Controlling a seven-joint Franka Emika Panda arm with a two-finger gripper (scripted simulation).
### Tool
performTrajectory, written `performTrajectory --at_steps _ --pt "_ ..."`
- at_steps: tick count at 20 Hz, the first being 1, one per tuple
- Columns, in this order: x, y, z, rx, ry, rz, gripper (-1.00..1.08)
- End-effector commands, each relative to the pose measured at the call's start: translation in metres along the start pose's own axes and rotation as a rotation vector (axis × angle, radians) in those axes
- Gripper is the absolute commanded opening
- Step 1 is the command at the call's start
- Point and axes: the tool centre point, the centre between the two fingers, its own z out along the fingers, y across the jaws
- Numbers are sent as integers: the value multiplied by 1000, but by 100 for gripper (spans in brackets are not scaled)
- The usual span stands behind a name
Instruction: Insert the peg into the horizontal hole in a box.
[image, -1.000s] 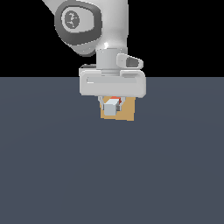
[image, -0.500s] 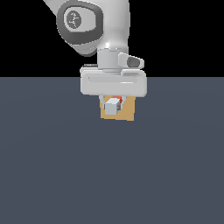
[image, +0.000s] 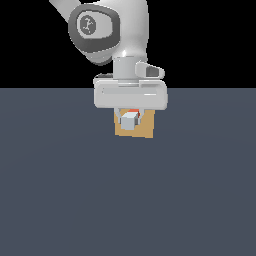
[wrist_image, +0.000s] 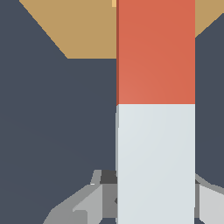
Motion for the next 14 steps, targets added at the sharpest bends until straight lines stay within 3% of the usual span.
performTrajectory --at_steps 1,8,14 --pt "14 0 -1 -2 1 -2 -100" --pt "63 0 -2 -3 2 -2 -100" --pt "77 1 -2 -4 2 -2 -100"
